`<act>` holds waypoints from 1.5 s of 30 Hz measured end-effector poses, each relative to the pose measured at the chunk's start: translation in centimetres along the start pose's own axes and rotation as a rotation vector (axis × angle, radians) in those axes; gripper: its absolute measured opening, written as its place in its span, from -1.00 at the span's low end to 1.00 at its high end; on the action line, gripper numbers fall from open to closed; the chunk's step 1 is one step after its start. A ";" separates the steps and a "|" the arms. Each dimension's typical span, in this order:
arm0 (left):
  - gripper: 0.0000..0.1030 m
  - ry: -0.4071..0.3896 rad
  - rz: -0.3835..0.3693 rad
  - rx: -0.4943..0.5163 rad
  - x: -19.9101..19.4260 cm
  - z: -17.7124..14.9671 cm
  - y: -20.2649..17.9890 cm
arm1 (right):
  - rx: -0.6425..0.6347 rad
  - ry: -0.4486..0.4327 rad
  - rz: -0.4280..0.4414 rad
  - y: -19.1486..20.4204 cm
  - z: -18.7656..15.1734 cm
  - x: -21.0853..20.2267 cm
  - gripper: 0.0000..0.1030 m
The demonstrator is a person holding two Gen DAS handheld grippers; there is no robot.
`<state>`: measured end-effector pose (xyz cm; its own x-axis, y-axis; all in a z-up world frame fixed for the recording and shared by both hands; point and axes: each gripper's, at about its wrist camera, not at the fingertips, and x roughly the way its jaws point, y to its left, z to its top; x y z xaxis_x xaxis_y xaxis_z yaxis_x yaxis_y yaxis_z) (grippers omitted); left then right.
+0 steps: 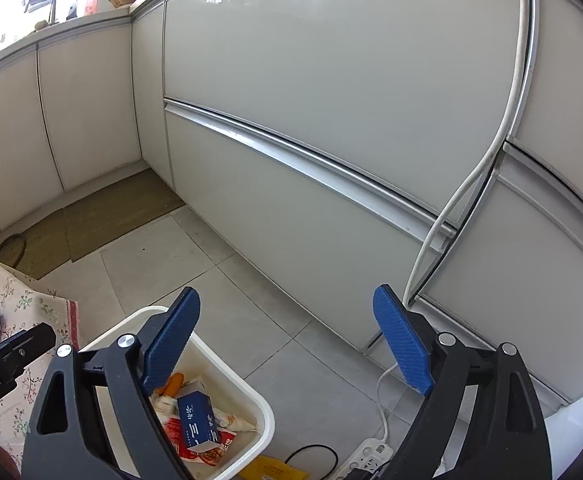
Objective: Collect trash
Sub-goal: 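Move both tools back to the table toward the bottle and orange piece, then grasp the clear plastic bottle with the left tool while the right tool grasps the other orange piece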
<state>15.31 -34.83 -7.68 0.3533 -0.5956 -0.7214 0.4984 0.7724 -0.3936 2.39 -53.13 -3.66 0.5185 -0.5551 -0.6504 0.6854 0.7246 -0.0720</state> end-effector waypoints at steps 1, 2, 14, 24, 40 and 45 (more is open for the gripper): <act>0.27 -0.009 0.025 0.004 -0.3 0.1 0.0 | -0.004 -0.001 0.002 0.2 0.0 0.0 0.71; 0.43 -0.021 0.061 0.008 -0.6 0.1 0.1 | -0.008 -0.002 0.004 0.5 -0.1 0.0 0.73; 0.87 -0.155 0.426 0.001 -5.1 -0.1 3.5 | -0.131 -0.032 0.061 7.3 -0.9 -1.6 0.87; 0.86 -0.172 0.495 -0.098 -9.5 -0.8 9.7 | -0.241 -0.055 0.155 15.0 -1.7 -3.7 0.87; 0.86 -0.131 0.692 -0.370 -16.7 -3.9 23.0 | -0.380 -0.099 0.332 28.4 -5.2 -8.5 0.87; 0.86 -0.046 0.768 -0.556 -17.5 -6.5 29.6 | -0.448 -0.091 0.372 32.2 -7.2 -9.5 0.87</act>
<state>18.74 -0.16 -10.42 0.4645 0.1196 -0.8775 -0.3274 0.9438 -0.0446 15.88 -21.56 -5.22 0.7383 -0.2492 -0.6268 0.1764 0.9682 -0.1772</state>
